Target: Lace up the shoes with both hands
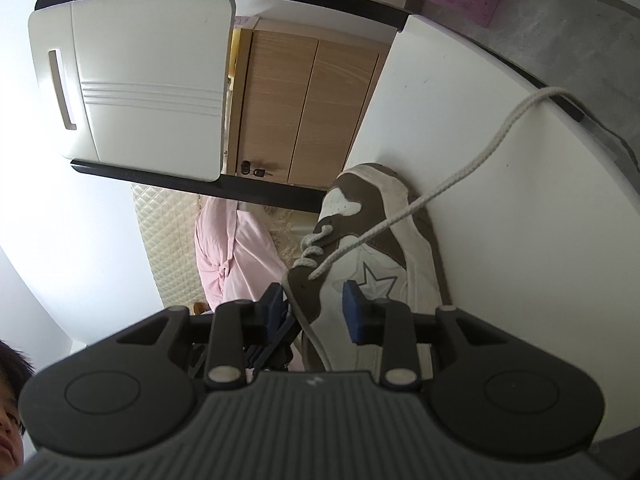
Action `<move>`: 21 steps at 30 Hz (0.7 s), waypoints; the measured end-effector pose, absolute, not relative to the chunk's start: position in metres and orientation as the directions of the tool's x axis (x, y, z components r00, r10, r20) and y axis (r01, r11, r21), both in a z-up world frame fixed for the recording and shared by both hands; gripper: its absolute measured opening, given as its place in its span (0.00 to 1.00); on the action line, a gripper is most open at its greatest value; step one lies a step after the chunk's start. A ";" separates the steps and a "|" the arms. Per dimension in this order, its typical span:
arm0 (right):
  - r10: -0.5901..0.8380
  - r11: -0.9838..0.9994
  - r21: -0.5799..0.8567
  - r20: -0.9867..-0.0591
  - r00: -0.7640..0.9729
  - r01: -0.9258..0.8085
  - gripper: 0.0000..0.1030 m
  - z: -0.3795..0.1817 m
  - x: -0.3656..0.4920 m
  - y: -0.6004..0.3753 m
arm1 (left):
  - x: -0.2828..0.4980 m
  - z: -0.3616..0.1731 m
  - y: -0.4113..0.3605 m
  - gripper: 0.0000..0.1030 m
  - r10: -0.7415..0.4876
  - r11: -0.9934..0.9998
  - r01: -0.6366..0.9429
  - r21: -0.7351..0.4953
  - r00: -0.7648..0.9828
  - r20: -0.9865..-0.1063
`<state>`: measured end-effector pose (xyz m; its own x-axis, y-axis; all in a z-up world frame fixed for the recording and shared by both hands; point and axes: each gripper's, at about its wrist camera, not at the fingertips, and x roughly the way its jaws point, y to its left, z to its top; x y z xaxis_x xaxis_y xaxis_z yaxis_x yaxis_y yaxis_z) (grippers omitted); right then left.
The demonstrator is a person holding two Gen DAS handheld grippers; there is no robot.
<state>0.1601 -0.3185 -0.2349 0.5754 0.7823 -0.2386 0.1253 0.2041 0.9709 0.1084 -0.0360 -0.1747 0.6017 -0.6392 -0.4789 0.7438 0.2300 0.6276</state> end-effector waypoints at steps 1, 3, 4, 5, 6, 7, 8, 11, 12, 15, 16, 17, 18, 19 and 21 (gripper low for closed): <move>0.782 0.203 0.971 -0.238 0.575 0.126 0.32 -0.235 0.161 -0.319 | 0.108 -0.175 -0.037 0.03 -0.639 0.227 0.743 0.629 0.601 -0.480; 0.783 0.203 0.971 -0.238 0.574 0.126 0.33 -0.235 0.161 -0.319 | 0.109 -0.175 -0.038 0.03 -0.639 0.229 0.747 0.624 0.599 -0.482; 0.781 0.214 0.969 -0.245 0.574 0.122 0.33 -0.234 0.161 -0.319 | 0.108 -0.175 -0.037 0.03 -0.639 0.229 0.747 0.625 0.599 -0.483; 0.777 0.232 0.966 -0.256 0.575 0.117 0.33 -0.232 0.161 -0.318 | 0.108 -0.175 -0.038 0.03 -0.638 0.228 0.745 0.627 0.600 -0.482; 0.773 0.249 0.962 -0.267 0.575 0.112 0.33 -0.231 0.160 -0.318 | 0.109 -0.176 -0.039 0.03 -0.637 0.227 0.746 0.627 0.600 -0.484; 0.769 0.266 0.958 -0.278 0.576 0.107 0.35 -0.229 0.160 -0.318 | 0.109 -0.176 -0.040 0.03 -0.636 0.227 0.744 0.629 0.602 -0.483; 0.764 0.283 0.954 -0.288 0.577 0.102 0.36 -0.228 0.160 -0.317 | 0.109 -0.177 -0.040 0.03 -0.634 0.227 0.742 0.631 0.604 -0.483; 0.750 0.334 0.939 -0.320 0.580 0.086 0.36 -0.224 0.160 -0.316 | 0.110 -0.177 -0.041 0.03 -0.631 0.231 0.743 0.628 0.605 -0.485; 0.744 0.351 0.933 -0.330 0.581 0.081 0.36 -0.222 0.159 -0.316 | 0.110 -0.177 -0.041 0.03 -0.630 0.232 0.743 0.627 0.606 -0.485; 0.727 0.400 0.914 -0.361 0.584 0.066 0.35 -0.218 0.159 -0.315 | 0.109 -0.177 -0.041 0.03 -0.627 0.239 0.742 0.627 0.611 -0.484; 0.721 0.416 0.907 -0.370 0.585 0.061 0.31 -0.217 0.159 -0.315 | 0.108 -0.177 -0.041 0.03 -0.625 0.241 0.740 0.628 0.613 -0.483; 0.715 0.433 0.900 -0.380 0.586 0.056 0.24 -0.215 0.159 -0.314 | 0.108 -0.176 -0.041 0.03 -0.624 0.244 0.739 0.628 0.615 -0.482; 0.709 0.449 0.892 -0.390 0.588 0.051 0.21 -0.214 0.159 -0.314 | 0.108 -0.176 -0.041 0.03 -0.623 0.246 0.739 0.627 0.616 -0.482; 0.702 0.464 0.884 -0.399 0.589 0.046 0.19 -0.212 0.158 -0.314 | 0.108 -0.176 -0.041 0.03 -0.623 0.247 0.738 0.628 0.617 -0.481; 0.679 0.536 0.844 -0.429 0.597 -0.003 0.16 -0.203 0.157 -0.309 | 0.107 -0.177 -0.041 0.03 -0.622 0.248 0.737 0.629 0.619 -0.479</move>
